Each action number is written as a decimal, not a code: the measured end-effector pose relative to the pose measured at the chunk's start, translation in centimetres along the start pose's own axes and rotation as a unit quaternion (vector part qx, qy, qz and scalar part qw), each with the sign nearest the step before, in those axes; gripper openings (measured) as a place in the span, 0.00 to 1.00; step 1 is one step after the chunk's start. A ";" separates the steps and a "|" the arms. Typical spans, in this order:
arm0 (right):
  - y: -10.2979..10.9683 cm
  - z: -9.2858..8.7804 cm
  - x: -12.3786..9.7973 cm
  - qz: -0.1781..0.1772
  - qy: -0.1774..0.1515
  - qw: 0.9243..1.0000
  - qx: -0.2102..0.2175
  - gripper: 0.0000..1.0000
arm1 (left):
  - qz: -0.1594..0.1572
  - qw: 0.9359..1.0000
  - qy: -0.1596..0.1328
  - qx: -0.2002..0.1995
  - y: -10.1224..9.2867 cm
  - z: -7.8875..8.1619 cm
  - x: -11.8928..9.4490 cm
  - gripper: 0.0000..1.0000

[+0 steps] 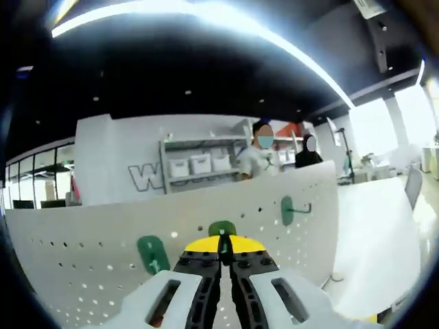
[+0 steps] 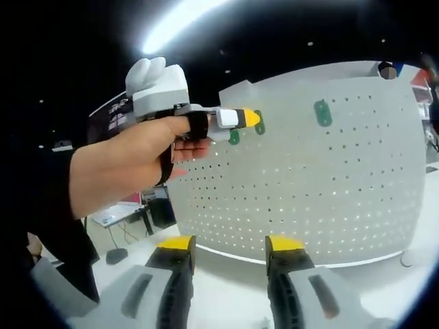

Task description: Insert the hook assembly into the mounting plate slot until the hook locks in place.

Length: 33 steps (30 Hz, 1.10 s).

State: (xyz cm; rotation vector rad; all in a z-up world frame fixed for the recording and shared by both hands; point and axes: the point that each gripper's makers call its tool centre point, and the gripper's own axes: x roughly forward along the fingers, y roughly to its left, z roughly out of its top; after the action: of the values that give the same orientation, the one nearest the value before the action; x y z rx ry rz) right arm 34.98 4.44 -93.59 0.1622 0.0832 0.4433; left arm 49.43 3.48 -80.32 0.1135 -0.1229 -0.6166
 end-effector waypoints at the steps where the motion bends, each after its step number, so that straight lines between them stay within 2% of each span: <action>1: 0.0 0.0 0.0 0.000 0.000 1.000 0.000 0.38 | 0.000 1.000 0.001 0.000 0.0 0.0 0.1 0.03; 6: -0.1 0.0 0.0 0.000 0.000 1.000 0.003 0.38 | 0.003 1.000 -0.003 0.007 -0.2 0.3 0.7 0.03; 13: -0.2 0.1 -0.1 -0.001 0.000 1.000 0.006 0.38 | 0.018 1.000 0.004 0.020 0.3 -0.2 1.1 0.03; 24: 0.0 0.1 0.0 0.005 0.002 1.000 0.008 0.36 | 0.027 0.999 0.003 0.020 -0.2 0.0 1.4 0.03; 33: 0.4 0.2 0.0 0.014 0.001 1.000 0.012 0.35 | 0.048 0.998 0.005 0.046 -0.3 0.0 1.5 0.03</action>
State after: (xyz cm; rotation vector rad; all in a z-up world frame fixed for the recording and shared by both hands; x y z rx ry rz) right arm 34.79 4.75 -93.32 0.1859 0.0892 0.4697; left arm 50.43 2.35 -80.21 0.1979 -0.1457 -0.5148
